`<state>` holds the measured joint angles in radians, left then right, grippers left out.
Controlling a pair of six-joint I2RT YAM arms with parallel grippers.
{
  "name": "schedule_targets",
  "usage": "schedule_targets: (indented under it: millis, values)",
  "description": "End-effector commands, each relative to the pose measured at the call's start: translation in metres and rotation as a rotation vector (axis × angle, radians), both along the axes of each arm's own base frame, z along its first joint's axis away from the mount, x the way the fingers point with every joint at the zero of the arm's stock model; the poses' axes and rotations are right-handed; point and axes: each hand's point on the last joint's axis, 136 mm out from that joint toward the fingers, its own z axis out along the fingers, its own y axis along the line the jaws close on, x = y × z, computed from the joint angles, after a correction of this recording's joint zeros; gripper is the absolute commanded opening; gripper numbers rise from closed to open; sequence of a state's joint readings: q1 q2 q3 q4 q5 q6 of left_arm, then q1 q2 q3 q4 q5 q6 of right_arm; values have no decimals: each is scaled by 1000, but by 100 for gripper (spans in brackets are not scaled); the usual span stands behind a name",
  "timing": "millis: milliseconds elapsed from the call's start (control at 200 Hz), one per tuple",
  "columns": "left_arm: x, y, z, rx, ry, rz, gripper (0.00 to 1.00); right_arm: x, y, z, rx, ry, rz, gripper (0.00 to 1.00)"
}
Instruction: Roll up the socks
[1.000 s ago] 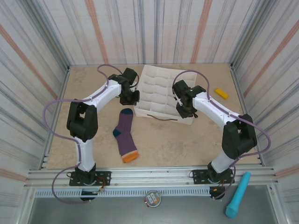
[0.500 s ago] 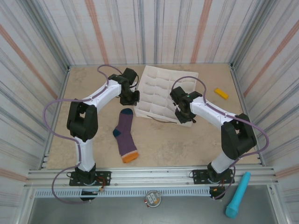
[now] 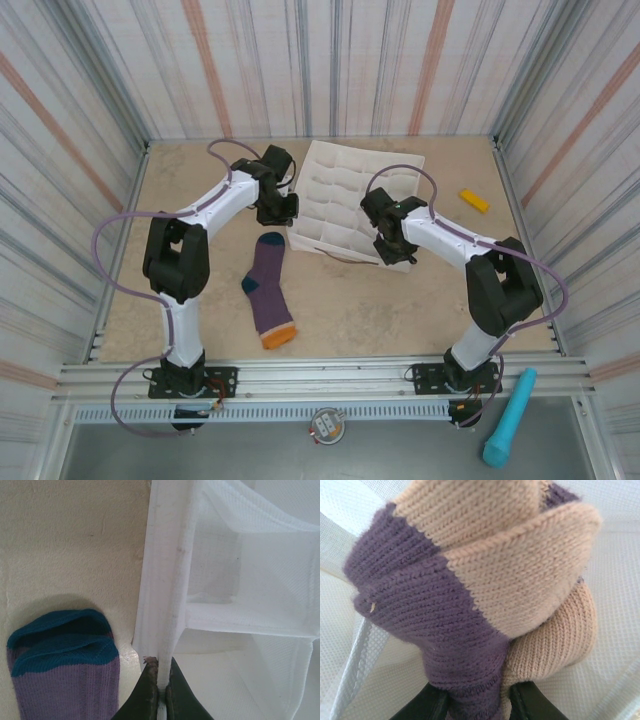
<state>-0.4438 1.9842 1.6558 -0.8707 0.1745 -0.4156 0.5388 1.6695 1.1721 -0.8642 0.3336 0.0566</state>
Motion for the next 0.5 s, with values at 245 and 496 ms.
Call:
schedule_targets:
  millis: [245, 496]
  values:
    - [5, 5, 2, -16, 18, 50, 0, -33, 4, -11, 84, 188, -29, 18]
    - [6, 3, 3, -22, 17, 47, 0, -31, 5, 2, 127, 201, -51, 38]
